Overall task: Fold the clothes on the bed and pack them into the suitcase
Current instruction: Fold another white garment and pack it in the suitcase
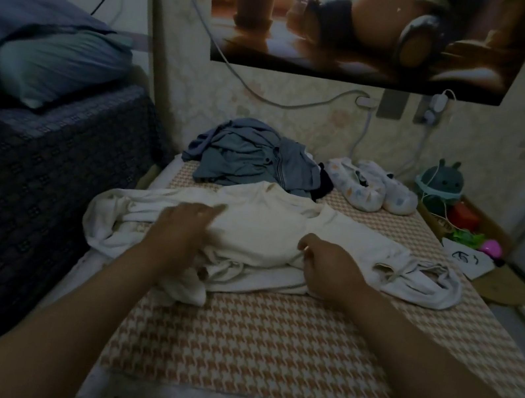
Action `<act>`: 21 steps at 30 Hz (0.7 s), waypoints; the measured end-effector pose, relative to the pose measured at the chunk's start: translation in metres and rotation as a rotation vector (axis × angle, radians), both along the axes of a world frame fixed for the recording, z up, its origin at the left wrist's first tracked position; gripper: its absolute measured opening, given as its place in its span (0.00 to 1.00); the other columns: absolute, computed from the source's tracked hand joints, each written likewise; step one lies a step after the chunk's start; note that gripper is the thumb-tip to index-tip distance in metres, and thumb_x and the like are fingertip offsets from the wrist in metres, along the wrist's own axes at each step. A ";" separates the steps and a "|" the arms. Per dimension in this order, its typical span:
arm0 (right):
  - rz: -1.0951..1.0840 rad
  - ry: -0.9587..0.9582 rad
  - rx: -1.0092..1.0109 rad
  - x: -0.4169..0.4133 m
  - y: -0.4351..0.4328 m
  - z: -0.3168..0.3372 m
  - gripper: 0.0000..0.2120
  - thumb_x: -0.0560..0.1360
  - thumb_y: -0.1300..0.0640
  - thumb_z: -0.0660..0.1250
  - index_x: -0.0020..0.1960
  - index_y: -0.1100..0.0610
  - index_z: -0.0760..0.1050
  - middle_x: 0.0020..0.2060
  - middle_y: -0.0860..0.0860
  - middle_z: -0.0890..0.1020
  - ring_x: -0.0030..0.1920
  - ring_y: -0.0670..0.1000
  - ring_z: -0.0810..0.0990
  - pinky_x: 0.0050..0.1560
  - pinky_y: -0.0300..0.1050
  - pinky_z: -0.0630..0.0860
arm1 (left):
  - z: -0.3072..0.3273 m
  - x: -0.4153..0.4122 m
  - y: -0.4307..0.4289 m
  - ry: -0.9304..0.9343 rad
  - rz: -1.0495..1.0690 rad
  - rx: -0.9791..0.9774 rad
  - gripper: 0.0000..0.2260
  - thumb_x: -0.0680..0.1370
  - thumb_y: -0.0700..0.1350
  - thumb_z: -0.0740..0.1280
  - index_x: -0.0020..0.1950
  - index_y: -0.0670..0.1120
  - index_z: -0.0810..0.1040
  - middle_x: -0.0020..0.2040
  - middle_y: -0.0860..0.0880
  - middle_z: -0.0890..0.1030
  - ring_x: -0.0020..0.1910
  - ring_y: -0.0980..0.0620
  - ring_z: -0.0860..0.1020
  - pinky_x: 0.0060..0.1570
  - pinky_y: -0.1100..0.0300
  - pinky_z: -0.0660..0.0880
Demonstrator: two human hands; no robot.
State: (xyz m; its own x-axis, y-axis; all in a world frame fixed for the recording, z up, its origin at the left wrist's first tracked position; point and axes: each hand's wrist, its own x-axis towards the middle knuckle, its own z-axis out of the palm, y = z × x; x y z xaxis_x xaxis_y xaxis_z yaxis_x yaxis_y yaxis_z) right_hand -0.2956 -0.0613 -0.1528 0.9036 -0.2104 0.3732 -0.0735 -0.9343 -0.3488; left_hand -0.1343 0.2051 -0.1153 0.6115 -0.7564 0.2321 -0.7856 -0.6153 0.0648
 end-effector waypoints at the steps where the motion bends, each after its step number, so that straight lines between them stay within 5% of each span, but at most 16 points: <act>1: 0.032 0.073 0.035 0.002 0.002 -0.002 0.16 0.74 0.65 0.63 0.61 0.56 0.73 0.49 0.55 0.81 0.47 0.55 0.79 0.46 0.46 0.74 | -0.003 -0.005 -0.008 -0.028 -0.087 0.051 0.38 0.73 0.53 0.69 0.77 0.58 0.52 0.74 0.47 0.65 0.71 0.43 0.65 0.69 0.46 0.62; 3: 0.044 0.204 -0.002 0.006 0.001 -0.009 0.24 0.74 0.63 0.62 0.69 0.53 0.70 0.62 0.53 0.76 0.61 0.55 0.75 0.63 0.48 0.69 | -0.008 -0.011 -0.017 -0.031 -0.111 0.164 0.32 0.72 0.58 0.62 0.76 0.58 0.60 0.72 0.50 0.67 0.70 0.46 0.65 0.70 0.47 0.56; 5: -0.006 0.252 -0.138 0.007 -0.003 -0.018 0.26 0.75 0.57 0.60 0.73 0.50 0.66 0.67 0.52 0.74 0.65 0.56 0.71 0.67 0.50 0.63 | -0.013 -0.010 -0.020 -0.031 -0.049 0.270 0.26 0.74 0.54 0.62 0.73 0.58 0.65 0.68 0.51 0.71 0.67 0.48 0.69 0.71 0.50 0.54; 9: -0.090 0.227 -0.336 0.010 -0.007 -0.017 0.21 0.77 0.55 0.62 0.70 0.47 0.71 0.57 0.53 0.80 0.56 0.57 0.75 0.55 0.49 0.64 | -0.005 -0.005 -0.028 0.016 -0.028 0.141 0.16 0.76 0.47 0.67 0.64 0.53 0.76 0.57 0.50 0.81 0.56 0.49 0.78 0.57 0.58 0.68; 14: -0.044 0.050 -0.193 0.001 -0.011 -0.001 0.11 0.79 0.53 0.64 0.59 0.50 0.80 0.51 0.51 0.84 0.51 0.55 0.79 0.51 0.46 0.66 | 0.016 -0.013 -0.026 0.052 0.015 -0.050 0.19 0.76 0.40 0.65 0.65 0.50 0.68 0.43 0.48 0.78 0.38 0.46 0.75 0.35 0.57 0.67; 18: -0.053 -0.191 0.053 -0.015 -0.014 0.030 0.11 0.80 0.54 0.64 0.54 0.55 0.83 0.48 0.52 0.85 0.48 0.53 0.82 0.49 0.47 0.76 | 0.037 -0.009 -0.025 0.506 0.128 -0.358 0.09 0.81 0.39 0.55 0.56 0.47 0.71 0.43 0.46 0.74 0.36 0.49 0.72 0.33 0.56 0.67; 21: -0.243 -0.138 -0.069 -0.027 -0.019 0.037 0.13 0.82 0.51 0.58 0.52 0.55 0.79 0.43 0.53 0.83 0.42 0.54 0.80 0.41 0.48 0.75 | 0.030 -0.018 -0.020 0.291 0.186 -0.272 0.09 0.81 0.42 0.57 0.60 0.49 0.71 0.48 0.47 0.76 0.41 0.49 0.74 0.37 0.55 0.71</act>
State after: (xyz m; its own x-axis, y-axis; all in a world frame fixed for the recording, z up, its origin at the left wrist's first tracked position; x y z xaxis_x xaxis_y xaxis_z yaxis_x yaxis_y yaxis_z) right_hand -0.3228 -0.0799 -0.1162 0.7692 -0.3845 0.5104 -0.2547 -0.9170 -0.3070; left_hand -0.1521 0.1851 -0.0851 0.8011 -0.5621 0.2055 -0.5879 -0.6748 0.4462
